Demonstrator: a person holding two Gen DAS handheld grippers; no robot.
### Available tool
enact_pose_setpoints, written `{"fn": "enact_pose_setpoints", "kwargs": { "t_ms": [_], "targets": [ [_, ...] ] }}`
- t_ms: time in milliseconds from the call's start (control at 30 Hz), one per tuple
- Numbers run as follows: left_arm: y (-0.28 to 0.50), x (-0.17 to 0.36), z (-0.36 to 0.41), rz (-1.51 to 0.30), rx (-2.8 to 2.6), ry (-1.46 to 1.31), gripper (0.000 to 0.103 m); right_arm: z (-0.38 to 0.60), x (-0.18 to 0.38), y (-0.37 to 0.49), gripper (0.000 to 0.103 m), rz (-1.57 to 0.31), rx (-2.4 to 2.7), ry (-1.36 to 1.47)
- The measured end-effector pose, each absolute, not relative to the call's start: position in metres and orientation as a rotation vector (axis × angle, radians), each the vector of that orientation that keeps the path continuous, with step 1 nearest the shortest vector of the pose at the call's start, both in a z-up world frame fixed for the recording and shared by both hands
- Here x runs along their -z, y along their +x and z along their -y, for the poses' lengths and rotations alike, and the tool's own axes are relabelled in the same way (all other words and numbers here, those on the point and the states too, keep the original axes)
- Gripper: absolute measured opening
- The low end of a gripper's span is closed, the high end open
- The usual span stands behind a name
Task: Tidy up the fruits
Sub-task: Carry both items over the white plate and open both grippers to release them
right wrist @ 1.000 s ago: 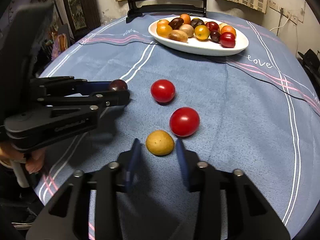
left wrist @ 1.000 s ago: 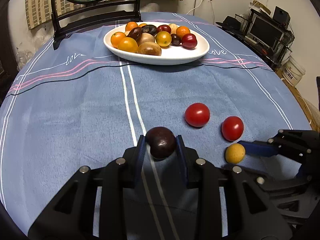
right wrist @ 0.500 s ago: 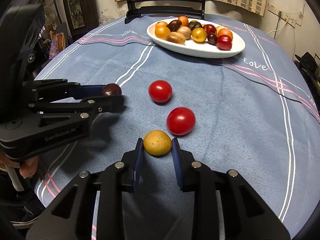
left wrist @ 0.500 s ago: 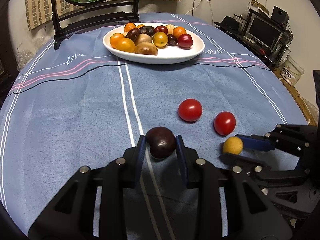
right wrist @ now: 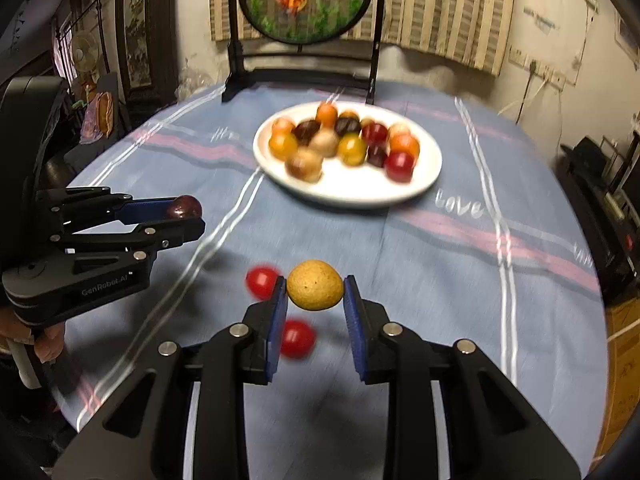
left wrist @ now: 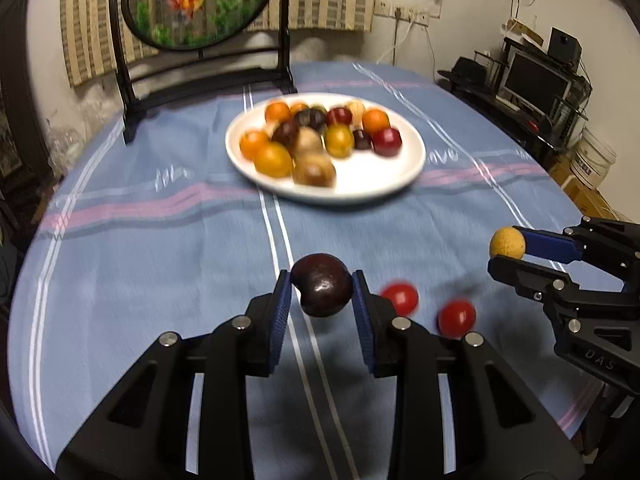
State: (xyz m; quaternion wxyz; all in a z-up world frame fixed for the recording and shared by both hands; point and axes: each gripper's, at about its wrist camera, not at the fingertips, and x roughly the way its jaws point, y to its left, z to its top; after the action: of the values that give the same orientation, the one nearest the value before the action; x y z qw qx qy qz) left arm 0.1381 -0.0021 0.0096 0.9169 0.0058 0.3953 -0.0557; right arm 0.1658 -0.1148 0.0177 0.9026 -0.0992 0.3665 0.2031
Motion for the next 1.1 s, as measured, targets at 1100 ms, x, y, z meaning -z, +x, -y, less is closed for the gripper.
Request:
{"fn": "enact_pose_setpoints", "kwargs": {
  "t_ms": [1100],
  "targets": [
    [0.316, 0.005, -0.007, -0.836, 0.03, -0.069, 0.051, 0.102, 0.007, 0.351, 0.031, -0.81, -0.418, -0.01]
  ]
}}
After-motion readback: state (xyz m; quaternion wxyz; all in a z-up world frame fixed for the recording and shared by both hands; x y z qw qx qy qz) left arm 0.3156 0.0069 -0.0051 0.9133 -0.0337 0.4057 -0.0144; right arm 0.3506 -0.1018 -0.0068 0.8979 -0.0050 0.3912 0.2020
